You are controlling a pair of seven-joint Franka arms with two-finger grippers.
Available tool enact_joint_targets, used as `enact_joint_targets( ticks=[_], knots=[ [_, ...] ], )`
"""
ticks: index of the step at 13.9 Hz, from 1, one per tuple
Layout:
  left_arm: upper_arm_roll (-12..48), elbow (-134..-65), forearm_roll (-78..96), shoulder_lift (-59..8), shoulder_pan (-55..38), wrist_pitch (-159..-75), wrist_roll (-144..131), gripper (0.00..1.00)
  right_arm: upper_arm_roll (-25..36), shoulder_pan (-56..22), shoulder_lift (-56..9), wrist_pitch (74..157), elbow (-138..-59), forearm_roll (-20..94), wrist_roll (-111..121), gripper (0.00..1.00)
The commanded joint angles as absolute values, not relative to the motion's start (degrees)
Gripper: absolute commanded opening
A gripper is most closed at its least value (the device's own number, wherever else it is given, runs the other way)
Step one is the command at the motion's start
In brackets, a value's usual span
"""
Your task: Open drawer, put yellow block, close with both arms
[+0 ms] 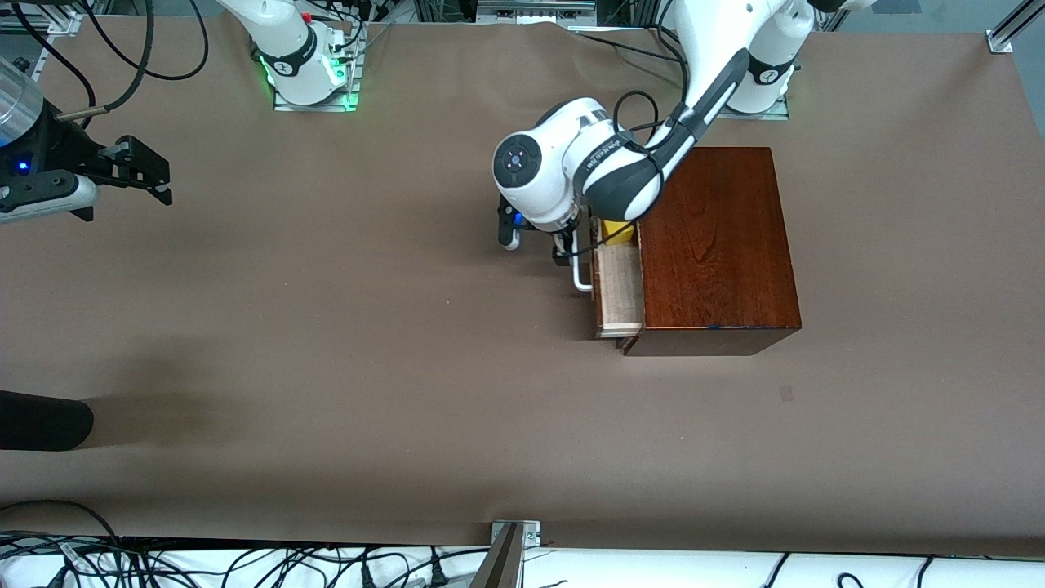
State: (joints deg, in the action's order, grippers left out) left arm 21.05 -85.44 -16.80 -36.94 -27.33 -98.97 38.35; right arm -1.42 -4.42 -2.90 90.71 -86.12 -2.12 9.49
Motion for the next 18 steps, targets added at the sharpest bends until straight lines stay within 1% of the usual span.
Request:
enact_joint_targets(
  ticks=[1, 3, 6, 9, 10, 13, 16, 18],
  knots=[
    [19.95, -86.05, -18.37, -35.16, -22.60, -94.06, 39.73, 1.00, -1.49, -4.13, -3.08, 90.79, -85.43, -2.11, 8.88, 1.00],
    [19.95, -86.13, -17.75, -35.24, -21.54, -92.64, 39.64, 1.00, -1.58, -4.13, -3.08, 90.79, -85.43, -2.11, 8.88, 1.00],
    [20.04, -85.61, -17.40, -35.24, -20.74, -92.81, 39.55, 1.00, -1.58, -4.22, -2.99, 90.79, -85.43, -2.02, 8.79, 1.00],
    [20.30, -84.56, -9.34, -33.58, -21.35, -93.77, 38.41, 1.00, -1.58, -4.22, -2.99, 90.79, -85.43, -1.93, 8.79, 1.00],
    [20.48, -83.07, -7.14, -32.79, -21.53, -94.56, 37.19, 1.00, -1.58, -4.22, -2.99, 90.79, -85.43, -1.93, 8.79, 1.00],
    [21.09, -78.50, -3.17, -30.42, -21.27, -94.39, 24.66, 1.00, -1.58, -4.31, -2.99, 90.79, -85.43, -1.93, 8.79, 1.00],
    [19.69, -78.49, -3.87, -26.99, -19.52, -94.22, 13.40, 1.00, -1.67, -4.31, -3.08, 90.79, -85.43, -1.93, 8.79, 1.00],
    [18.29, -77.53, -3.78, -25.58, -15.41, -94.22, 8.45, 1.00, -1.67, -4.31, -3.08, 91.14, -85.43, -1.93, 8.79, 1.00]
  ],
)
